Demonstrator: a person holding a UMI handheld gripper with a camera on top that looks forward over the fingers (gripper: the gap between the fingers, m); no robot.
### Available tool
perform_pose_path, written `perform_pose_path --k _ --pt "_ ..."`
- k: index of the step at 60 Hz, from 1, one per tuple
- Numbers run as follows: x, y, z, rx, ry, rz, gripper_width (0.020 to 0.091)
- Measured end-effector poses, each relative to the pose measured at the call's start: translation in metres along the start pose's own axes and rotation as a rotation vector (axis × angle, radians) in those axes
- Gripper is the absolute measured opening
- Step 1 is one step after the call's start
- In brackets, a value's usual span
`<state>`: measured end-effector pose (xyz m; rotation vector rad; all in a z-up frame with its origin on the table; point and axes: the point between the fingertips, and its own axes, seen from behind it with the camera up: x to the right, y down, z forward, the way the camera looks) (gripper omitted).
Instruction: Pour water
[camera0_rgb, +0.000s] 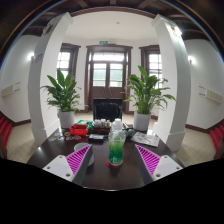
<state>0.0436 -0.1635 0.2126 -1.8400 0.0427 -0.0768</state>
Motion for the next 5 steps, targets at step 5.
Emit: perform_pose_path --k 5 --pt "-0.0062 -0.0033 -0.001 0.009 -0.016 0.023 0.0857"
